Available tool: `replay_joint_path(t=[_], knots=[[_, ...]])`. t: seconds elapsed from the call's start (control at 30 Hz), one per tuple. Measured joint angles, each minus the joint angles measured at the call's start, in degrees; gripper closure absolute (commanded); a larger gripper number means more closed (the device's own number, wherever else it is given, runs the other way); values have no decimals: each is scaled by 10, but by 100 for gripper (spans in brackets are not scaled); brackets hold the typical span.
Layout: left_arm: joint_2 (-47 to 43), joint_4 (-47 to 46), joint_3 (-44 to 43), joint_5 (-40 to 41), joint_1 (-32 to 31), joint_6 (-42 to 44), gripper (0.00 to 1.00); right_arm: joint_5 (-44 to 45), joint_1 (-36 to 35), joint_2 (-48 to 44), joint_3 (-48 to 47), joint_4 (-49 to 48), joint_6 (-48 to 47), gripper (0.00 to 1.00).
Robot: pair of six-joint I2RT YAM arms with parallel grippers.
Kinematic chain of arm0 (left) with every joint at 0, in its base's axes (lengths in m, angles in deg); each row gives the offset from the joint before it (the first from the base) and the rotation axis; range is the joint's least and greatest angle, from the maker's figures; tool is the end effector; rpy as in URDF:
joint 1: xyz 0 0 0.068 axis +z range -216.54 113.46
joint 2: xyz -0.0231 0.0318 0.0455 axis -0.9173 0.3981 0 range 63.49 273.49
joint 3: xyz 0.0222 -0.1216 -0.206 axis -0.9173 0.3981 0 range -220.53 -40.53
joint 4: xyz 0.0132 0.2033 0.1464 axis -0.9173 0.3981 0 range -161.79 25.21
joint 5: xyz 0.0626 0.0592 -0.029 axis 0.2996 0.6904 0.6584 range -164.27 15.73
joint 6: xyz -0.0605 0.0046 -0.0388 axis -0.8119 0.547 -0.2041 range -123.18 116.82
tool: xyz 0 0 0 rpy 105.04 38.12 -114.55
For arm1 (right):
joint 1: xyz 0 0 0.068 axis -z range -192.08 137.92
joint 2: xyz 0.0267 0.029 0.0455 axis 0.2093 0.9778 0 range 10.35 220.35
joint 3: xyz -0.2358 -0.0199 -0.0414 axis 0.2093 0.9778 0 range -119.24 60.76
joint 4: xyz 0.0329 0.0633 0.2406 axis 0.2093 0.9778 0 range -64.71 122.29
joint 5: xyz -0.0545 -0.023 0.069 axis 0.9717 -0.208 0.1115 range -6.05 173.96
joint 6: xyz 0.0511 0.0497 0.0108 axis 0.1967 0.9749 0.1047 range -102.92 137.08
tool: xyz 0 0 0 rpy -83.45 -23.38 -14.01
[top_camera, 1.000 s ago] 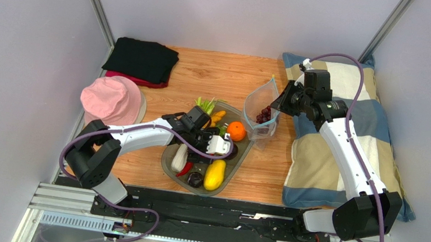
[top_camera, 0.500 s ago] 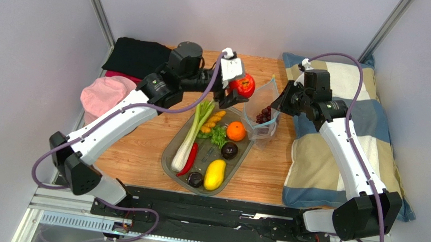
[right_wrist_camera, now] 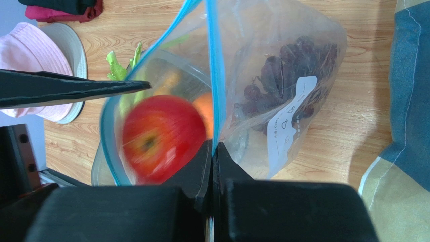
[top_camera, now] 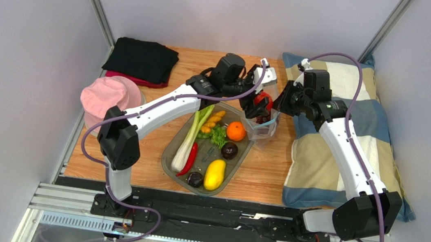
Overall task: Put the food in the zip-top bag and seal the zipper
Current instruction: Place the fake fruit in the zipper food storage bag.
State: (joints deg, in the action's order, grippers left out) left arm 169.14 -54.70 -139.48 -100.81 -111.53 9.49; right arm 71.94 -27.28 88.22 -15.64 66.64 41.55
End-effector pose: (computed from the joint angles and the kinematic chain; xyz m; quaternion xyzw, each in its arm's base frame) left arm 0.2907 -0.3281 0.3162 0.5030 0.6538 -0.3327 0.4571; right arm 0.2900 0.0916 0.3025 0.0319 0.9118 0.2252 0.3419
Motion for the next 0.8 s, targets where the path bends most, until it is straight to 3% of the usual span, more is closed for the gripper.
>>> replay_joint_path(t=[0.13,0.23,0.5,0.67,0.8], knots=[[-18,18,-11,2,4,1,1,2,0,0,0,0,-3,100],[-86,30,32,-2,9,9,1,5,0,0,0,0,-5,100],[-357,88,303,-19,3,25,1,6,0,0,0,0,-8,100],[-362,143,413,14,-50,23,1,6,0,0,0,0,-8,100],[-300,167,424,36,-88,5,1,6,0,0,2,0,-8,100]])
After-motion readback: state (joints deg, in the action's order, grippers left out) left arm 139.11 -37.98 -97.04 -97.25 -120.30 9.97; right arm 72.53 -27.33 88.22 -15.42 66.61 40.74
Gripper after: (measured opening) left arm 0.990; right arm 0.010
